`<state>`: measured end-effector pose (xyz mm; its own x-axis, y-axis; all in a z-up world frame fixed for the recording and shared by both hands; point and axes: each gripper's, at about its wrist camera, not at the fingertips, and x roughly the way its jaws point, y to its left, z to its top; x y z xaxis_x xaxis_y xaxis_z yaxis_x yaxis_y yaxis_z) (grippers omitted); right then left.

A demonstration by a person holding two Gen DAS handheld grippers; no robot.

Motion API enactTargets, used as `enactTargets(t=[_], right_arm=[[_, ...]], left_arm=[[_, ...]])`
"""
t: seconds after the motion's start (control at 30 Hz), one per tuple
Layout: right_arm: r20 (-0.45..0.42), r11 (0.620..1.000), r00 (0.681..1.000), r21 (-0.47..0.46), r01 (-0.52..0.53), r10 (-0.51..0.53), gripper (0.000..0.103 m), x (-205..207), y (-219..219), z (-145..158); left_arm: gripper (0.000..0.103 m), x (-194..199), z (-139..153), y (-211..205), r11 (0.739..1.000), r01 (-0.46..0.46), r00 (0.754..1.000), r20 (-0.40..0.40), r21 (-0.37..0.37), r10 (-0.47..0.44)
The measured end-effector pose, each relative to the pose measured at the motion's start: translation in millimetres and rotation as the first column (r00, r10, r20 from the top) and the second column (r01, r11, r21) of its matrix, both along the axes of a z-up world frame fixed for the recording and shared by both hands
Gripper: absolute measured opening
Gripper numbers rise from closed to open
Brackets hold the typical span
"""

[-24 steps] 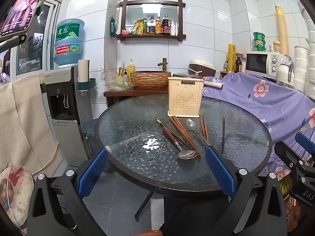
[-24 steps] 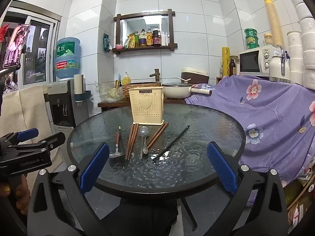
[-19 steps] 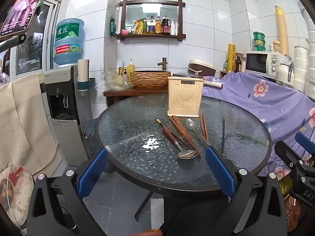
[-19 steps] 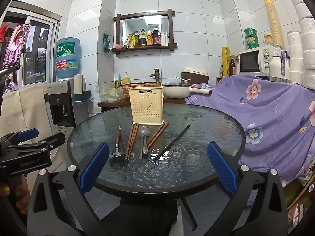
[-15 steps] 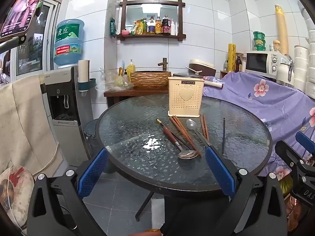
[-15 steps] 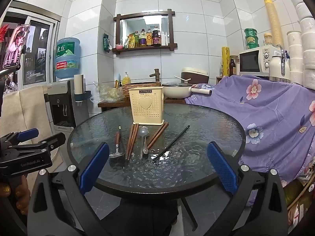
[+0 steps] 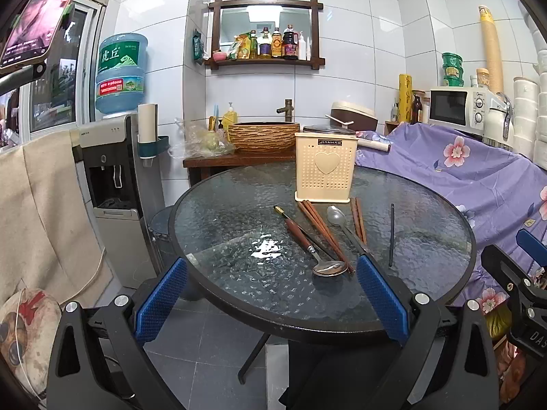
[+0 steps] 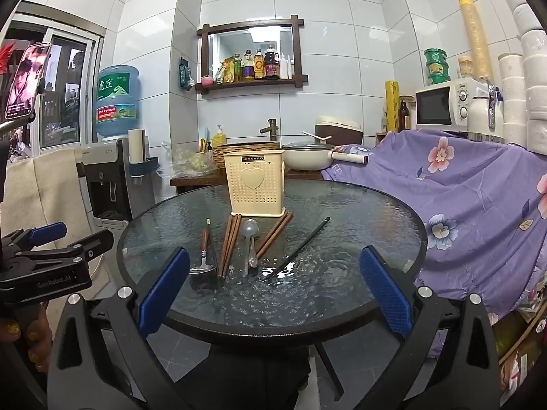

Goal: Organize utensils

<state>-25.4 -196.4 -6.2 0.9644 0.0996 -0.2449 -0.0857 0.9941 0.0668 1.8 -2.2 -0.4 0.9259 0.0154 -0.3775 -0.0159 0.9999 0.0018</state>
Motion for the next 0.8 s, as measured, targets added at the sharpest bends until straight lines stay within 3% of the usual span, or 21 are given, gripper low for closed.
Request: enactTargets(t=[0.8], right_arm=[[-0.001, 1.000, 1.000, -0.001, 0.000, 0.000, 0.098, -0.2, 2.1, 1.1]], left_arm=[[0.097, -0.3, 0.8, 2.3, 1.000, 0.004, 1.000, 0.004, -0.006, -0.004]])
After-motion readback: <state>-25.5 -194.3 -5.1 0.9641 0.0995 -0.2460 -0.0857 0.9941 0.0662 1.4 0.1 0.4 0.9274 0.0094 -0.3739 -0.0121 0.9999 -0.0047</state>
